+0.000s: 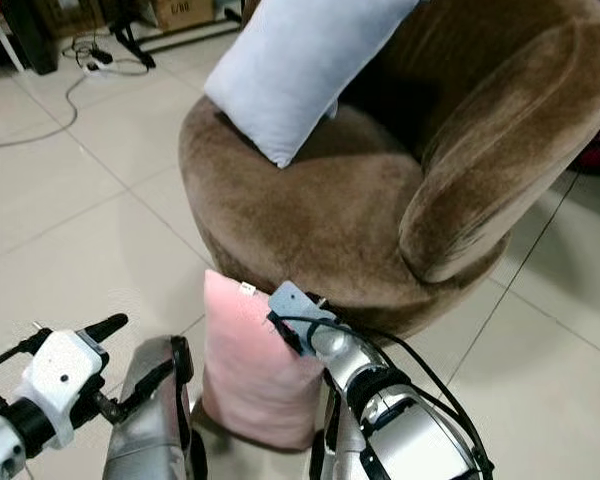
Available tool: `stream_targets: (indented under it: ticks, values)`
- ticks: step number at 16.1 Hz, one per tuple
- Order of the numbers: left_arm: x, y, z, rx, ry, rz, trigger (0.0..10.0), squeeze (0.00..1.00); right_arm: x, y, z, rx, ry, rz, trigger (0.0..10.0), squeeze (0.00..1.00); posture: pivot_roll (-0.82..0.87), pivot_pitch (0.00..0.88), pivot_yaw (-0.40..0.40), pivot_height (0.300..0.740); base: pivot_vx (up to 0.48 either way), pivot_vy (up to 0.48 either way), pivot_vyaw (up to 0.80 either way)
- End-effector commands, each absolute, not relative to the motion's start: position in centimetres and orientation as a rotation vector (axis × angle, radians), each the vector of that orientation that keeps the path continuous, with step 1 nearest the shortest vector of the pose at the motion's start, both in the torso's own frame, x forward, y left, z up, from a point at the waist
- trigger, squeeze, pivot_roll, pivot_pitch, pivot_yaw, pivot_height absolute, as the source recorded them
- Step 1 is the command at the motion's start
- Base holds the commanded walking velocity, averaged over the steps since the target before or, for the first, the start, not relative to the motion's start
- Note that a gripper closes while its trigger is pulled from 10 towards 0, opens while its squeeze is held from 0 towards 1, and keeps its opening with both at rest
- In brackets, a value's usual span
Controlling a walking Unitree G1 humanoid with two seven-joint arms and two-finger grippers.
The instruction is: Move the pillow to the sofa from floor
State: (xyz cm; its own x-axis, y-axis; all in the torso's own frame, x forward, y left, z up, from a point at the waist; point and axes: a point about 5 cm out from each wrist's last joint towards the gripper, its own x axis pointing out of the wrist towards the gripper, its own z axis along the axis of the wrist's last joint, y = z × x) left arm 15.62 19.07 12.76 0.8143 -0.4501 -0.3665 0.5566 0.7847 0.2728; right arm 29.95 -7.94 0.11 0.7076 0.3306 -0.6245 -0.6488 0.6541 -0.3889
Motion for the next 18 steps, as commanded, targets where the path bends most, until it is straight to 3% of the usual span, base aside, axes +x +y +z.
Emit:
stream_targets:
  ticks: [1, 3, 9, 10, 11, 12, 18]
  values:
    - [15.3, 19.2, 13.0, 0.381, 0.3, -0.559, 10.0, 0.59, 29.3, -8.3, -0.7, -0.692, 0.571, 0.597, 10.0, 0.0, 0.25, 0.161, -0.036, 0.486, 0.0, 0.0, 0.0]
    - [14.8, 19.0, 12.9, 0.382, 0.329, -0.596, 10.0, 0.59, 27.3, -8.4, -2.5, -0.802, 0.647, 0.728, 10.0, 0.0, 0.25, 0.162, -0.028, 0.486, 0.0, 0.0, 0.0]
    - [14.2, 18.8, 12.5, 0.374, 0.394, -0.664, 10.0, 0.59, 25.8, -8.5, -3.6, -0.743, 0.721, 0.823, 10.0, 0.0, 0.25, 0.155, -0.018, 0.486, 0.0, 0.0, 0.0]
    - [14.2, 18.7, 12.5, 0.376, 0.395, -0.666, 10.0, 0.59, 25.7, -8.2, -3.6, -0.73, 0.724, 0.845, 8.9, 0.0, 0.25, 0.152, -0.017, 0.486, 0.0, 0.0, 0.0]
    - [14.2, 18.7, 12.5, 0.376, 0.394, -0.666, 10.0, 0.59, 25.6, -8.1, -3.6, -0.731, 0.725, 0.854, 1.8, 0.0, 0.25, 0.151, -0.016, 0.486, 0.0, 0.0, 0.0]
    - [14.2, 18.6, 12.6, 0.376, 0.393, -0.666, 10.0, 0.59, 25.5, -7.8, -3.6, -0.741, 0.727, 0.872, 0.0, 0.0, 0.26, 0.151, -0.016, 0.486, 0.0, 0.0, 0.0]
    - [14.3, 18.8, 12.8, 0.383, 0.396, -0.665, 10.0, 0.59, 25.4, -7.4, -3.6, -0.752, 0.715, 0.883, 0.0, 0.0, 0.26, 0.145, -0.017, 0.486, 0.0, 0.0, 0.0]
